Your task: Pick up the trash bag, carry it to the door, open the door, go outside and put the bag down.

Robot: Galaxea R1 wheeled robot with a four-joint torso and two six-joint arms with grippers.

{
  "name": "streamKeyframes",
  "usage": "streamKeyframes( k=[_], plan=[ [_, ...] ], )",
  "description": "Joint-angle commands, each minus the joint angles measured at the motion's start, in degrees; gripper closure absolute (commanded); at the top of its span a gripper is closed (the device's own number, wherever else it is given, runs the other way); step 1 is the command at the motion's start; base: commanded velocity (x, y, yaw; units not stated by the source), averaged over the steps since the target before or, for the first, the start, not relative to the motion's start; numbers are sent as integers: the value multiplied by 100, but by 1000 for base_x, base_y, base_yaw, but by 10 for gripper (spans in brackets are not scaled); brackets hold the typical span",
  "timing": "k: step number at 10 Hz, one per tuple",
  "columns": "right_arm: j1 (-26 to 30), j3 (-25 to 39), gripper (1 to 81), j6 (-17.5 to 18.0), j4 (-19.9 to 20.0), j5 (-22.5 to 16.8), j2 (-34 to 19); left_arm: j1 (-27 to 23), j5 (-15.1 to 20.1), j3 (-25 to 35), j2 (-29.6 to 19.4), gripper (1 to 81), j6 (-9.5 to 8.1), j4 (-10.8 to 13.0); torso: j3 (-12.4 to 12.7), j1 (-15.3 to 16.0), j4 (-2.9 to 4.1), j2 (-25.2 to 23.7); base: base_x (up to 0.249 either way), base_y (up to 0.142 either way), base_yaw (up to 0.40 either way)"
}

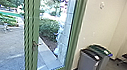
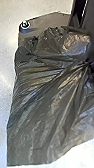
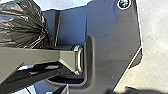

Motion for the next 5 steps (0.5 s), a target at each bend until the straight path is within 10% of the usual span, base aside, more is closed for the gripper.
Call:
streamKeyframes(
  k=[1, 5],
  plan=[
    [274, 5, 10, 19, -12, -348, 42, -408, 312, 0, 25, 811, 7, 116, 0, 0, 0, 0, 149, 0, 0],
    [283, 5, 10, 19, -21, -348, 51, -408, 312, 0, 34, 811, 7, 134, 0, 0, 0, 0, 155, 0, 0]
  ],
)
